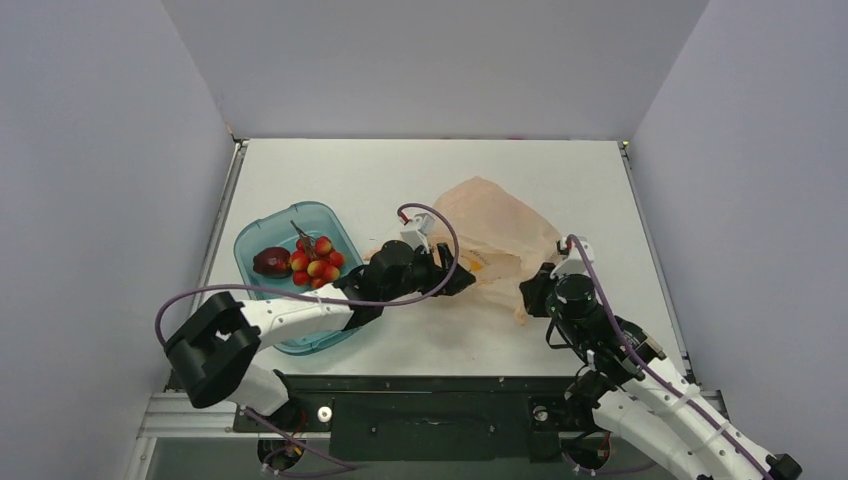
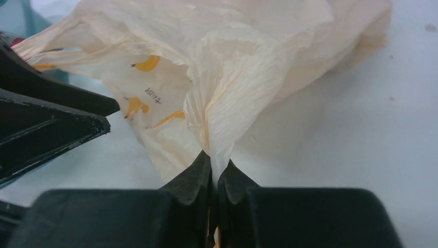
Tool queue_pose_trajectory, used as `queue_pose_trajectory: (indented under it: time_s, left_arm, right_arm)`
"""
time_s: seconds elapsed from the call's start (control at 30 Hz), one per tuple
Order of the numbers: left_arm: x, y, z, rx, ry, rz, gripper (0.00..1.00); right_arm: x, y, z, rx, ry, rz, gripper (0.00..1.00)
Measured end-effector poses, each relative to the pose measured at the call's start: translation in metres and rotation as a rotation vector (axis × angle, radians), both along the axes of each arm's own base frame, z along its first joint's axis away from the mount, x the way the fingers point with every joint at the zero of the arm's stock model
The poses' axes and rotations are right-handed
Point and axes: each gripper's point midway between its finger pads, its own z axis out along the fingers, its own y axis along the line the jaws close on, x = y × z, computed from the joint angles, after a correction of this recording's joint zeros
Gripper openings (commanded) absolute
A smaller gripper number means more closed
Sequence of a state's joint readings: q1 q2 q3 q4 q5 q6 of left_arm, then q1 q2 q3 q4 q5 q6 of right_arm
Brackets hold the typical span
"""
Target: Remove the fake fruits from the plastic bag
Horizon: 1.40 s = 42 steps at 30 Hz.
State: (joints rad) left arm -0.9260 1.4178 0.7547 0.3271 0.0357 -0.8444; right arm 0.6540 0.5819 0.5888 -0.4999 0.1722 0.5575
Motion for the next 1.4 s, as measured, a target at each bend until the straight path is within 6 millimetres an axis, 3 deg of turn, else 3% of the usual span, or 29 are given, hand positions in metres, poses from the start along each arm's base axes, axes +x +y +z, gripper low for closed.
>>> queue_pose_trajectory:
  time_s: [0.03, 0.07, 0.17, 0.27, 0.43, 0.53, 0.6, 0.83, 1.0, 1.27, 1.4]
  left_arm:
    - [0.006, -0.003, -0.003, -0.011, 0.011, -0.001, 0.6]
    - [0.01, -0.005, -0.007, -0.012, 0.021, -0.001, 0.59]
    - [0.026, -0.006, -0.018, -0.033, 0.058, 0.003, 0.59]
    - [0.037, -0.003, -0.023, -0.057, 0.087, 0.01, 0.59]
    - [0.038, -0.005, -0.012, -0.109, 0.089, -0.018, 0.59]
    - [0.036, -0.006, -0.009, -0.128, 0.091, -0.039, 0.59]
    - [0.036, -0.003, -0.011, -0.13, 0.098, -0.044, 0.59]
    - [0.033, 0.02, -0.014, -0.128, 0.117, -0.028, 0.59]
    - [0.023, 0.035, 0.003, -0.14, 0.103, -0.018, 0.6]
    - [0.007, 0.069, 0.042, -0.139, 0.038, 0.011, 0.6]
    - [0.003, 0.095, 0.051, -0.12, 0.013, 0.068, 0.6]
  right_arm:
    - [0.0, -0.005, -0.004, -0.003, 0.018, -0.036, 0.23]
    - [-0.001, -0.01, -0.008, -0.011, 0.035, -0.068, 0.36]
    - [-0.004, -0.028, -0.023, -0.061, 0.094, -0.169, 0.56]
    - [-0.005, -0.042, -0.025, -0.136, 0.141, -0.23, 0.82]
    - [0.006, -0.042, 0.009, -0.308, 0.121, -0.211, 0.86]
    - [0.017, -0.023, 0.036, -0.442, 0.049, -0.124, 0.86]
    - [0.023, -0.009, 0.043, -0.558, 0.005, -0.058, 0.86]
    - [0.028, 0.016, 0.034, -0.859, -0.062, 0.185, 0.86]
    - [0.034, 0.03, 0.025, -0.967, -0.1, 0.328, 0.85]
    - [0.031, 0.031, -0.043, -1.131, -0.092, 0.506, 0.88]
    - [0.051, 0.034, -0.053, -1.19, -0.102, 0.457, 0.82]
